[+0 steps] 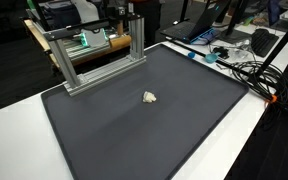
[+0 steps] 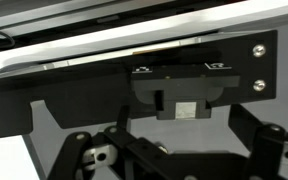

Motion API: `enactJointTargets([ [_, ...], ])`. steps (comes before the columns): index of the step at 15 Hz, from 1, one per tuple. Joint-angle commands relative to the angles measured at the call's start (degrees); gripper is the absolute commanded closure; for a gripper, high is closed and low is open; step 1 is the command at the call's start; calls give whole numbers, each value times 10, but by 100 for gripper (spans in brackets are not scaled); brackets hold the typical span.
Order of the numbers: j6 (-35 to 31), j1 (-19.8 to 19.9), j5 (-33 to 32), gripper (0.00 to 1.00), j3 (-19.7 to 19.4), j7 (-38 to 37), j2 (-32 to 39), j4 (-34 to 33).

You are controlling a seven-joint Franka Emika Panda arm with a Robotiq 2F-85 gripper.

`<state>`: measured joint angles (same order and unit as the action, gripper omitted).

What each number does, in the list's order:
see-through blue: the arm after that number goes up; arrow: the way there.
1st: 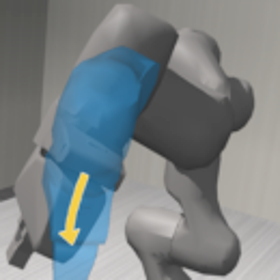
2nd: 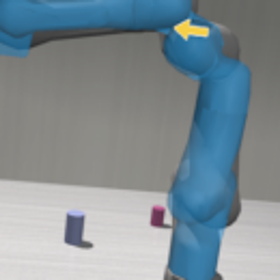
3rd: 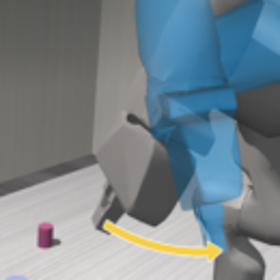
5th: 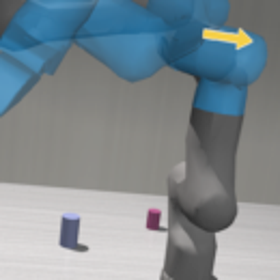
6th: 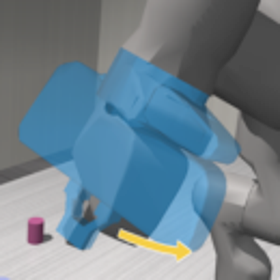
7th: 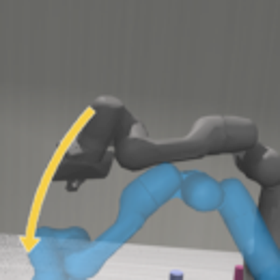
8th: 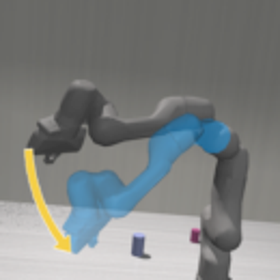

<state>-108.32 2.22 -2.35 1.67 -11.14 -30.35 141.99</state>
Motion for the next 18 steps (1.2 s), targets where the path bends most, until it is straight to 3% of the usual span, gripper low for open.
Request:
enactJointTargets([
  [1,1,-1,1,0,3,1,0,0],
  [13,-43,-14,44,0,-5,16,-16,35],
  [18,-69,-7,28,0,1,9,-23,57],
])
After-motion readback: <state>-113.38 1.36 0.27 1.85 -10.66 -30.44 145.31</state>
